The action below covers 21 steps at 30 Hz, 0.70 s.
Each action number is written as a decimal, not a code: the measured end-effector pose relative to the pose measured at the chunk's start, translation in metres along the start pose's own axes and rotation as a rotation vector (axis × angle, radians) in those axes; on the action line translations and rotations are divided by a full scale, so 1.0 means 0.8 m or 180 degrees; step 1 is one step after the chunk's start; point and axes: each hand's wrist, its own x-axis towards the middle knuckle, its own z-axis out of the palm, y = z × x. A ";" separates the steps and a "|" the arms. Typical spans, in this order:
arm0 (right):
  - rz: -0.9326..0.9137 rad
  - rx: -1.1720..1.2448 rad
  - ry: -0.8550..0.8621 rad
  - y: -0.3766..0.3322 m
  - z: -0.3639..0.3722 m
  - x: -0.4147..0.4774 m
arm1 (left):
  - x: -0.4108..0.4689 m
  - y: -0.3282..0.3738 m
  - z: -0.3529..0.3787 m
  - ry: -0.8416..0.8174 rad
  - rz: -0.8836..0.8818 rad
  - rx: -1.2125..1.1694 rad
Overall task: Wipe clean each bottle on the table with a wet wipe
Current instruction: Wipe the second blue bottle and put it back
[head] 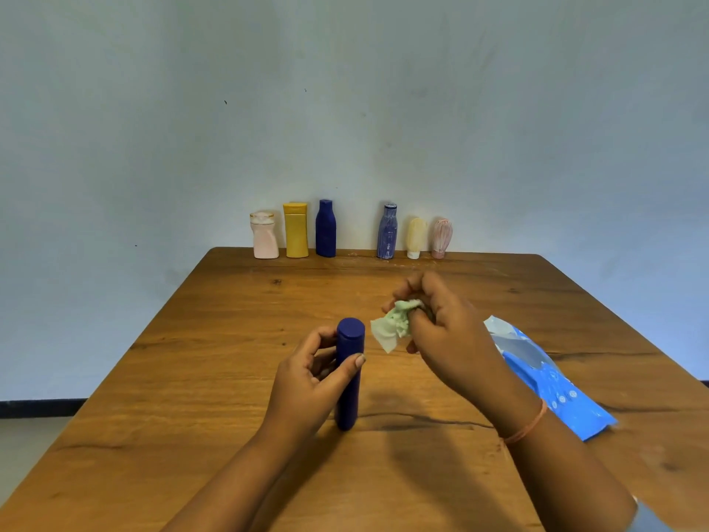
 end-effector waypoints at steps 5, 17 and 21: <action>0.0116 0.0130 -0.0290 -0.008 0.023 0.023 | 0.001 -0.001 0.000 -0.0054 -0.0034 -0.0143; -0.0739 -0.1413 -0.0524 0.005 0.068 -0.016 | -0.001 0.000 0.003 0.0043 0.0173 -0.0187; -0.1245 -0.1917 -0.0568 0.002 0.066 -0.011 | 0.002 0.003 0.006 -0.0008 0.0136 -0.0059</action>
